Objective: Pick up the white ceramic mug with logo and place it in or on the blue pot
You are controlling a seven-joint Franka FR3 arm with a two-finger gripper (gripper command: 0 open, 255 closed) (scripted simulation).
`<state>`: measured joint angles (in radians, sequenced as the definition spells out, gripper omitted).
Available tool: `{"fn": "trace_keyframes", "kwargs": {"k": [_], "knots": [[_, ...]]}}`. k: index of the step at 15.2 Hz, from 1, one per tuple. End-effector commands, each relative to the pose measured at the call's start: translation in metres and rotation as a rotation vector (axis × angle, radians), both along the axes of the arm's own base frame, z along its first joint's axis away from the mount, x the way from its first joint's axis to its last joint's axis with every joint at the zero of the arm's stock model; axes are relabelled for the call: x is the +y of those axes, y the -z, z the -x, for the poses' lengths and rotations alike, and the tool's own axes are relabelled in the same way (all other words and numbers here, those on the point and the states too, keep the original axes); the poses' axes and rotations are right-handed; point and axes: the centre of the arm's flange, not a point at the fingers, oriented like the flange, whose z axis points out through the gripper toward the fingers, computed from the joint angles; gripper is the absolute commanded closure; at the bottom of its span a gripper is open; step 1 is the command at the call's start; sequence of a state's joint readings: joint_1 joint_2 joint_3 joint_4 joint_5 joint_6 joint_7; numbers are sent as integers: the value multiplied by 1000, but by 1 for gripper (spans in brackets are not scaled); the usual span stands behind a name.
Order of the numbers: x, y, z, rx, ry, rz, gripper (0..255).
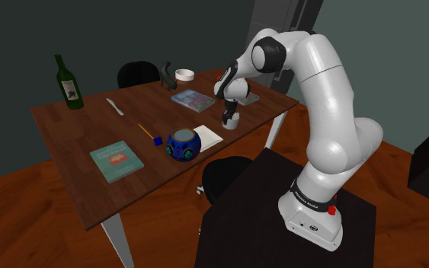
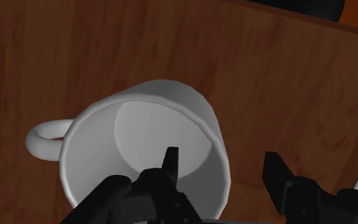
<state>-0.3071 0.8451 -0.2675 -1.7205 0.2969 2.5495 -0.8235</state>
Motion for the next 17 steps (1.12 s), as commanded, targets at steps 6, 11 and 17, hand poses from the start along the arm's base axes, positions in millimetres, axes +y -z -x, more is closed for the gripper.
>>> {"fn": "trace_keyframes", "kwargs": {"k": [6,11,17], "knots": [[0,0,0,0,0,0,255],[0,-11,0,0,0,0,255],[0,-42,0,0,0,0,255]]}}
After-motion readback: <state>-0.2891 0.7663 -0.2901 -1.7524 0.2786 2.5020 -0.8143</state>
